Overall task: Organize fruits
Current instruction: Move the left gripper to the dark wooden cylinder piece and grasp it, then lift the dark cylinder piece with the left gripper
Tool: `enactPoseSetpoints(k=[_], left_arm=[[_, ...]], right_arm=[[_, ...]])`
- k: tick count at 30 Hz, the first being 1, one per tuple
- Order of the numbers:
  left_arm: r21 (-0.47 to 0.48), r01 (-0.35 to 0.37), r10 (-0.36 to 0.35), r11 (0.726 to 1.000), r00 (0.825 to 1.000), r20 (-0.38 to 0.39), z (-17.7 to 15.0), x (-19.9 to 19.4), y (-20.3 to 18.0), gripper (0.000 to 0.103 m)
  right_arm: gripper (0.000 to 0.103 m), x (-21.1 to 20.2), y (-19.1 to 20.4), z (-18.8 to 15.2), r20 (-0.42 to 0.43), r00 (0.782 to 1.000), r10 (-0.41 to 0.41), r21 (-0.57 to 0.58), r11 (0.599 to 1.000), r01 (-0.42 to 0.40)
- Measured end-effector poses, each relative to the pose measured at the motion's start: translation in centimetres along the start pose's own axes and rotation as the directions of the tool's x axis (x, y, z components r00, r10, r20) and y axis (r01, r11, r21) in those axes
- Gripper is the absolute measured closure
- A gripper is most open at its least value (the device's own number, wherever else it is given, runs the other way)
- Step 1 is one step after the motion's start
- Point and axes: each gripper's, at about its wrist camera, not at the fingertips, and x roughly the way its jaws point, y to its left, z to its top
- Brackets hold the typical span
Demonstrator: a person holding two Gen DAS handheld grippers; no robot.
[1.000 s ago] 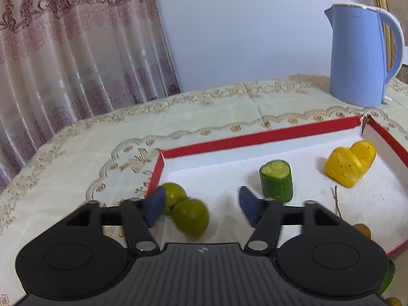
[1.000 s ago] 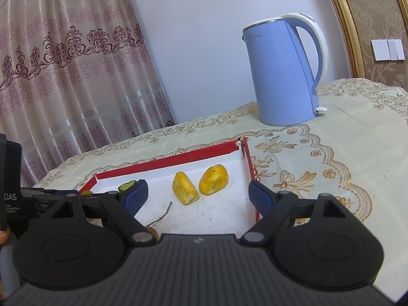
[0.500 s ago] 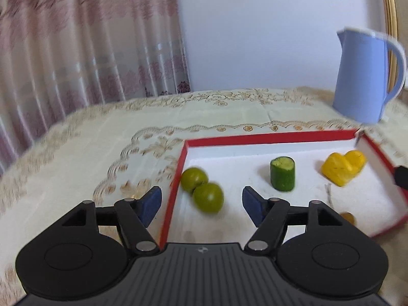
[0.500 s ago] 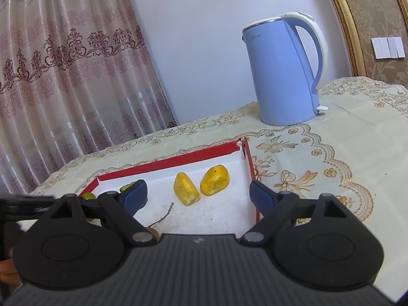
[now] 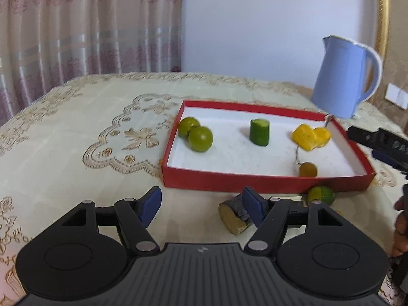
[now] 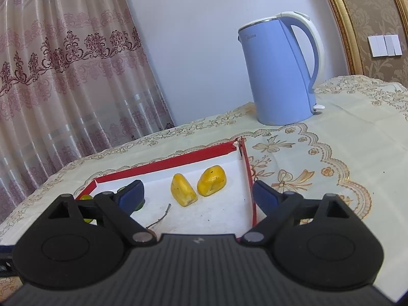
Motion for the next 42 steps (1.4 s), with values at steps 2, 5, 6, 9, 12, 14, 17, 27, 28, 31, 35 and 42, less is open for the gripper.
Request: enactPoseSetpoints(k=[2, 5, 6, 9, 12, 14, 17, 27, 28, 31, 35, 42], left_arm=[[-0.01, -0.012, 0.012, 1.0, 1.0, -0.016, 0.0, 0.4, -0.5, 0.033], [-0.033, -0.017, 0.016, 0.999, 0.999, -0.031, 0.1, 0.7, -1.1, 0.024], [-0.037, -0.015, 0.013, 0.999, 0.999, -0.041, 0.1, 1.0, -1.3, 0.024], [-0.051, -0.015, 0.011, 0.999, 0.997, -0.075, 0.2, 1.8, -1.7, 0.024], [-0.058, -0.027, 0.019, 0.998, 0.99, -0.137, 0.0, 2.8, -1.9, 0.024], [-0.056, -0.03, 0.021, 0.998, 0.989, -0.147, -0.4, 3.1, -1.7, 0.024], [-0.06, -0.027, 0.018, 0.998, 0.991, -0.136, -0.5, 2.7, -1.3, 0.028], [-0.072, 0.069, -0.078, 0.995, 0.99, -0.121, -0.8, 2.1, -0.2, 0.073], [-0.065, 0.068, -0.075, 0.996, 0.991, -0.113, -1.0, 2.0, -0.1, 0.073], [-0.041, 0.092, -0.095, 0.995, 0.99, -0.103, -1.1, 2.0, 0.2, 0.073], [0.004, 0.087, -0.086, 0.996, 0.993, -0.085, -1.2, 2.4, -0.1, 0.073], [0.087, 0.029, -0.025, 0.996, 0.999, -0.047, -1.5, 2.8, -1.4, 0.059]], right_arm=[[0.011, 0.0, 0.0, 0.0, -0.002, 1.0, 0.001, -0.001, 1.0, -0.001], [0.011, 0.0, 0.1, -0.1, 0.001, 1.0, 0.004, -0.005, 1.0, -0.004], [0.011, 0.0, 0.1, -0.1, 0.001, 1.0, 0.004, -0.007, 1.0, -0.004], [0.01, 0.0, 0.2, -0.1, 0.002, 1.0, 0.004, -0.008, 1.0, -0.004], [0.01, 0.0, 0.2, -0.1, 0.002, 1.0, 0.006, -0.006, 1.0, -0.006], [0.01, -0.1, 0.2, -0.1, 0.003, 1.0, 0.007, -0.005, 1.0, -0.007], [0.009, -0.1, 0.3, -0.2, 0.005, 1.0, 0.008, -0.009, 1.0, -0.008], [0.009, -0.3, 0.3, 0.0, 0.024, 1.0, 0.013, -0.016, 1.0, -0.012], [0.009, -0.5, 0.4, 0.0, 0.039, 0.999, 0.018, -0.019, 1.0, -0.017], [0.009, -1.8, 0.8, 0.3, 0.074, 0.997, 0.023, -0.019, 1.0, -0.022], [0.003, -4.1, 1.9, -0.3, 0.038, 0.998, 0.053, -0.028, 0.998, -0.052], [0.0, -5.7, 6.1, -2.8, -0.064, 0.997, -0.051, -0.256, 0.966, 0.033]])
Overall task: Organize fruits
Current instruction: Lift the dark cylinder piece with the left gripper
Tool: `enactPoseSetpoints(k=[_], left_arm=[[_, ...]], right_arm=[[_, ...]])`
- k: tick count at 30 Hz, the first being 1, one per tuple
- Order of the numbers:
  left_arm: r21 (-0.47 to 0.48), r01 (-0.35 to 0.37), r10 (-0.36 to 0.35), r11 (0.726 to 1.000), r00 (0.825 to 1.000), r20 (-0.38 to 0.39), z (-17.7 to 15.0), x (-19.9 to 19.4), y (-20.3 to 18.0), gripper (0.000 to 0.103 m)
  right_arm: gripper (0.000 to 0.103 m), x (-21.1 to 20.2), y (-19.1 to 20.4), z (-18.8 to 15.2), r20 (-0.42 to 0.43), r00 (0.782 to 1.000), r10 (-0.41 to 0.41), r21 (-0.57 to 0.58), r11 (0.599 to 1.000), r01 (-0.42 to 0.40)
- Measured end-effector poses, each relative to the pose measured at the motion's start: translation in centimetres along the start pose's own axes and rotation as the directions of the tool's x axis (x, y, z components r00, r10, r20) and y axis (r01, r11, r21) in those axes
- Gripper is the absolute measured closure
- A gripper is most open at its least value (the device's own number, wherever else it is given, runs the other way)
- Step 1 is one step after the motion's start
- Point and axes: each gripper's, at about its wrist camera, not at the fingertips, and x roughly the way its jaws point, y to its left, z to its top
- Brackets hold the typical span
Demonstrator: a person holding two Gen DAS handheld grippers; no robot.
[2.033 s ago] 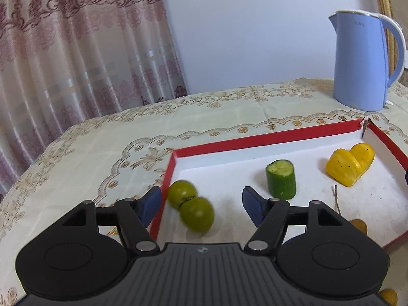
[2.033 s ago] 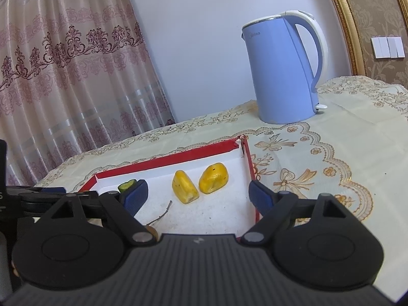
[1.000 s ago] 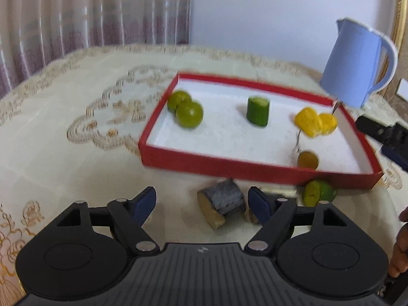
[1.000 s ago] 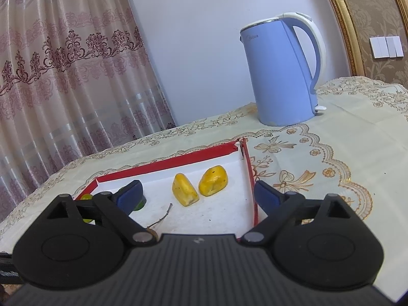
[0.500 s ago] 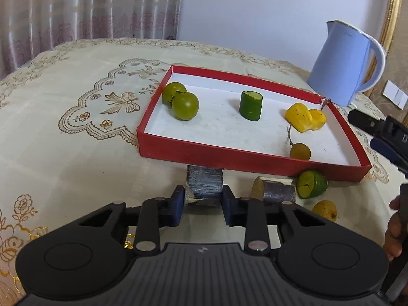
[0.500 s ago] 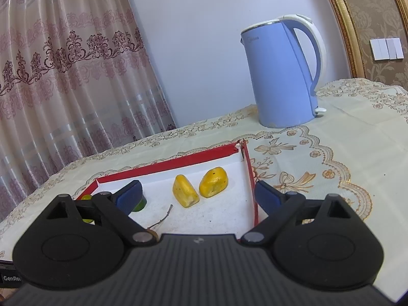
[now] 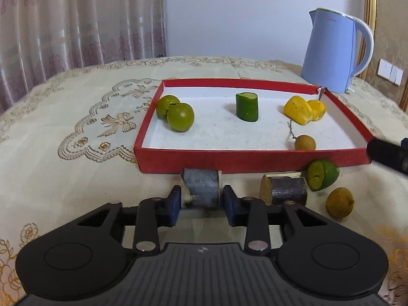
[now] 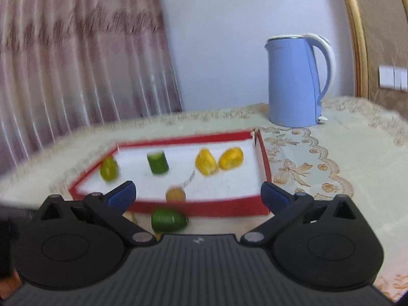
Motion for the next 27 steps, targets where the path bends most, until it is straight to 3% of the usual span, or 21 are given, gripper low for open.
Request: enactPoseSetpoints(k=[1, 3, 8, 17, 22, 27], left_arm=[[0.009, -0.037, 0.037, 0.999, 0.999, 0.007, -0.1, 0.0, -0.2, 0.044], [0.032, -0.114, 0.113, 0.993, 0.993, 0.027, -0.3, 0.1, -0.6, 0.031], [0.038, -0.122, 0.121, 0.992, 0.992, 0.034, -0.3, 0.0, -0.6, 0.031], [0.038, -0.129, 0.127, 0.991, 0.991, 0.046, -0.6, -0.1, -0.8, 0.031], [0.036, -0.168, 0.166, 0.985, 0.985, 0.045, -0.6, -0.1, -1.0, 0.019], [0.022, -0.157, 0.156, 0.987, 0.987, 0.038, -0.5, -0.1, -0.7, 0.019]], right_arm=[[0.0, 0.0, 0.6, -0.2, -0.006, 1.0, -0.014, -0.03, 0.999, 0.014], [0.0, 0.2, 1.6, -0.6, -0.026, 0.999, -0.032, -0.066, 0.997, 0.03], [0.0, 1.0, 1.7, -1.4, -0.09, 0.996, -0.012, -0.014, 1.0, 0.011], [0.0, 1.3, 0.2, -2.0, -0.084, 0.996, 0.022, 0.071, 0.997, -0.016], [0.0, 1.5, -1.3, -2.2, -0.092, 0.995, 0.047, 0.162, 0.986, -0.032], [0.0, 1.6, -1.3, -2.2, -0.093, 0.995, 0.039, 0.162, 0.986, -0.024]])
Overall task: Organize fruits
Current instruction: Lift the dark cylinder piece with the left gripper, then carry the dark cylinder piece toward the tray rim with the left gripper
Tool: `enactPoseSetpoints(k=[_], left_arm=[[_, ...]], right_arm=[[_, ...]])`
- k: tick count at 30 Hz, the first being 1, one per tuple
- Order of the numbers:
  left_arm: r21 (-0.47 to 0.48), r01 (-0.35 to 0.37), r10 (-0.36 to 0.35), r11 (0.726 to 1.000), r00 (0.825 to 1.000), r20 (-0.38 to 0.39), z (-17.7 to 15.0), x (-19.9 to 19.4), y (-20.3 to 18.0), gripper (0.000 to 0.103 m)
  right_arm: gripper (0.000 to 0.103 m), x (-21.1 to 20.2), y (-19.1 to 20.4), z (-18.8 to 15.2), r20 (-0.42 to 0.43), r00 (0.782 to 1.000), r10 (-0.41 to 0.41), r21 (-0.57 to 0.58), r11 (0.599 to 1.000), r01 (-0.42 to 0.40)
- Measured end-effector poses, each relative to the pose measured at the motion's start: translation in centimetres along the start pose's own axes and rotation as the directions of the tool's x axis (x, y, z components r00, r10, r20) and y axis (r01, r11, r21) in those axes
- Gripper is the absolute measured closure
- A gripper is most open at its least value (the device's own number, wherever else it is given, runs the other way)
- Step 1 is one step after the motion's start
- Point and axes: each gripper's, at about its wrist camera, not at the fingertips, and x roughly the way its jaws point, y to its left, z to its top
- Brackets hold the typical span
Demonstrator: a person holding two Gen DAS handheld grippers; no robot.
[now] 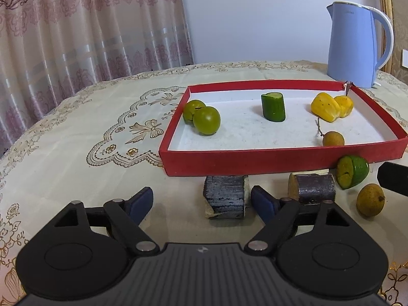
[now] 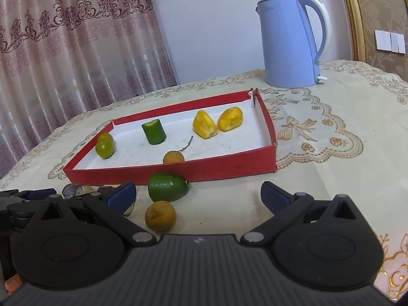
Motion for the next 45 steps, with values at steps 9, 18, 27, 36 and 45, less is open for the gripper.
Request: enactPoseSetpoints(k=[9, 18, 27, 36, 45], left_arm=[[-0.001, -0.005, 0.005, 1.0, 1.0, 0.002, -0.13, 0.03, 0.11, 0.019], [-0.004, -0.001, 0.001, 1.0, 1.0, 0.0, -0.13, 0.02, 0.12, 0.019], [-0.007, 0.001, -0.001, 1.0, 1.0, -0.001, -0.15, 0.02, 0.23, 0.019], [-0.007, 0.002, -0.002, 1.0, 1.0, -0.001, -0.14, 0.01, 0.23, 0.019], [-0.026, 0.054, -0.053, 0.998, 0.998, 0.018, -0.18, -0.16, 0.67, 0.019]], right_arm=[[0.0, -0.07, 0.11, 0.03, -0.001, 1.0, -0.011, -0.003, 1.0, 0.011], [0.0, 0.03, 0.23, 0.02, -0.005, 1.0, -0.024, -0.012, 1.0, 0.024], [0.0, 0.12, 0.21, 0.01, -0.01, 1.0, -0.024, -0.014, 1.0, 0.024], [0.0, 0.15, 0.22, 0.01, -0.01, 1.0, -0.023, -0.016, 1.0, 0.023], [0.0, 0.12, 0.2, 0.04, -0.01, 1.0, -0.022, -0.016, 1.0, 0.022]])
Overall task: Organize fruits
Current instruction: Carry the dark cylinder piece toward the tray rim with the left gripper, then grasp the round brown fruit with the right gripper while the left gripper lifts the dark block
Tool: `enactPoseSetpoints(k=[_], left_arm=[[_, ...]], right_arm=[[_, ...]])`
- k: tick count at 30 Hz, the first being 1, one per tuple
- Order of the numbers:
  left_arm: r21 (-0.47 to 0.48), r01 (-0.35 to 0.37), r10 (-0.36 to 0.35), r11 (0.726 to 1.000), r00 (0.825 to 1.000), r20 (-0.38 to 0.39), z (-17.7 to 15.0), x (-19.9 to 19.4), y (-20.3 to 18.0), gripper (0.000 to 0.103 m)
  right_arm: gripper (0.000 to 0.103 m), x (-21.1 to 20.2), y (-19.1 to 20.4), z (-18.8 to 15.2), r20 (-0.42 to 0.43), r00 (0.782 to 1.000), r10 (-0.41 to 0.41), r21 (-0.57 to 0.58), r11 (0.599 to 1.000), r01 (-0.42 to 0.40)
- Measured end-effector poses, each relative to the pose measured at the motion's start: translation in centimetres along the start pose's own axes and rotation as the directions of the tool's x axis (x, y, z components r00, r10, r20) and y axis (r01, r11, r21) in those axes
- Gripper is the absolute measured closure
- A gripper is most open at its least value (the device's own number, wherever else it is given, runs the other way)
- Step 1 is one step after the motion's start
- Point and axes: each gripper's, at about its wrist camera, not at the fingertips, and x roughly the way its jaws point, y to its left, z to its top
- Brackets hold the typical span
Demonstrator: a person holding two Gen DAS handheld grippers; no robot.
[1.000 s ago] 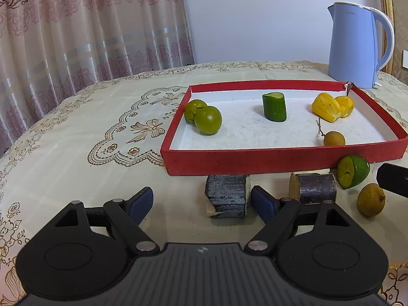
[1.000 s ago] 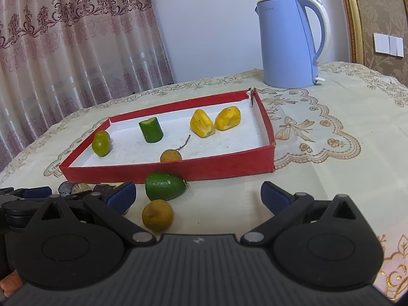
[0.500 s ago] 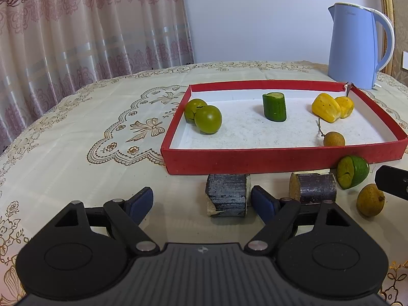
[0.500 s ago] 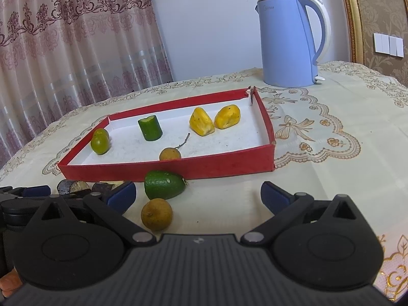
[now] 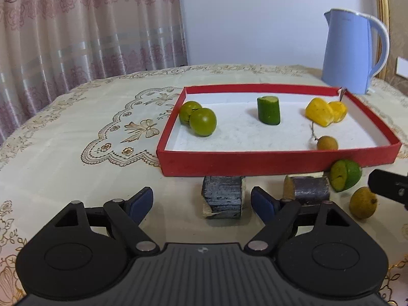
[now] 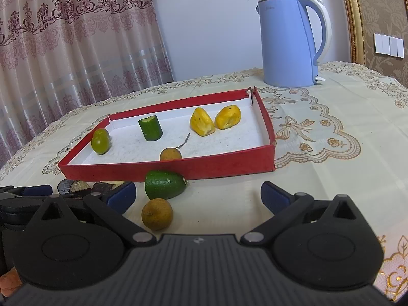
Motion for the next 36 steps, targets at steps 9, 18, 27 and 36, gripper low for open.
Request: enactPoseSetpoints(k=[9, 18, 27, 36], left_arm=[[-0.025, 0.081, -0.082, 0.996, 0.997, -0.016, 0.0, 0.3, 0.5, 0.049], [-0.053, 0.134, -0.134, 0.99, 0.991, -0.002, -0.2, 0.0, 1.0, 0.071], [-0.101, 0.158, -0.158, 0.982, 0.987, 0.014, -0.2, -0.1, 1.7, 0.071], [-0.092, 0.129, -0.125, 0.987, 0.991, 0.046, -0.2, -0.6, 1.6, 0.071]], right_arm=[[0.0, 0.0, 0.0, 0.0, -0.002, 1.0, 0.003, 0.006, 1.0, -0.003], [0.0, 0.0, -0.5, 0.0, 0.001, 1.0, 0.006, 0.03, 1.0, -0.006], [0.0, -0.9, 0.9, -0.2, 0.044, 0.999, -0.001, -0.053, 0.999, 0.004], [0.018, -0.3, 4.6, -0.5, -0.038, 0.999, -0.007, -0.288, 0.958, -0.004]])
